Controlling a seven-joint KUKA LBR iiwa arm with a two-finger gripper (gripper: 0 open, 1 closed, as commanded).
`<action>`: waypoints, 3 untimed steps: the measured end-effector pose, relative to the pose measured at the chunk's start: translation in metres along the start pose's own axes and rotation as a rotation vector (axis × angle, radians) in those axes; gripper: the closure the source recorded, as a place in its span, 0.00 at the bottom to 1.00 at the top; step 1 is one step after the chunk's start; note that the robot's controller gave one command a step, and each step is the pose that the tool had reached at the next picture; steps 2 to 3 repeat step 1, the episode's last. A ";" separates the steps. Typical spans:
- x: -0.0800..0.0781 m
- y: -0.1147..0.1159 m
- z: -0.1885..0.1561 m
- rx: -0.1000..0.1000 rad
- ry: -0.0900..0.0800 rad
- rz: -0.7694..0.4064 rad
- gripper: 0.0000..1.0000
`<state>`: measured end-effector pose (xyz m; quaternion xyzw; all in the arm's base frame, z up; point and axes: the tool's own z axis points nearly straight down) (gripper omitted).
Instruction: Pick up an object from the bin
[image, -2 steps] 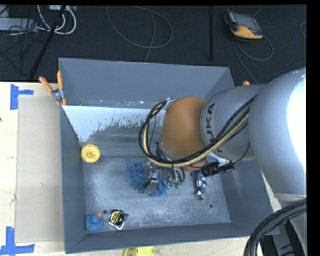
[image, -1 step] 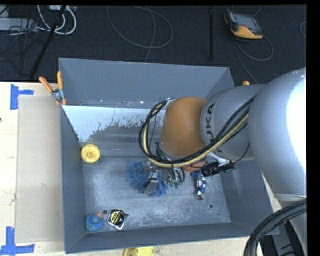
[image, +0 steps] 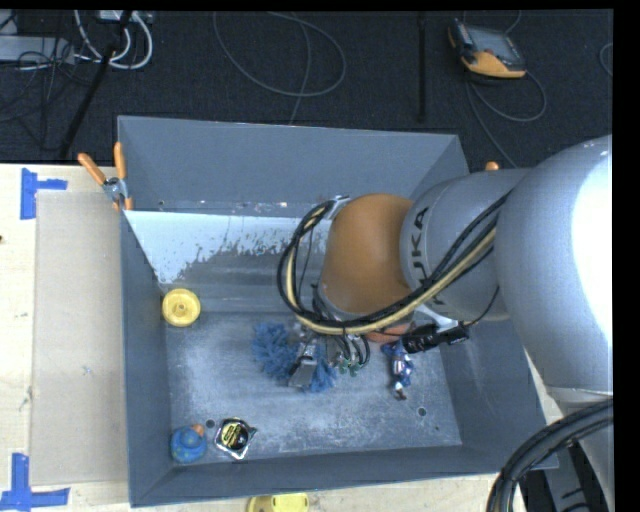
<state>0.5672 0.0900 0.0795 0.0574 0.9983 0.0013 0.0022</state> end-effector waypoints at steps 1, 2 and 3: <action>0.000 0.000 0.000 0.000 0.000 0.001 1.00; 0.000 0.000 0.000 0.000 0.000 0.001 1.00; 0.000 0.000 0.000 0.000 0.000 0.001 1.00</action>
Offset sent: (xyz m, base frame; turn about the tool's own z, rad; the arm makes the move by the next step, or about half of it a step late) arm 0.0000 0.0000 0.0000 0.0000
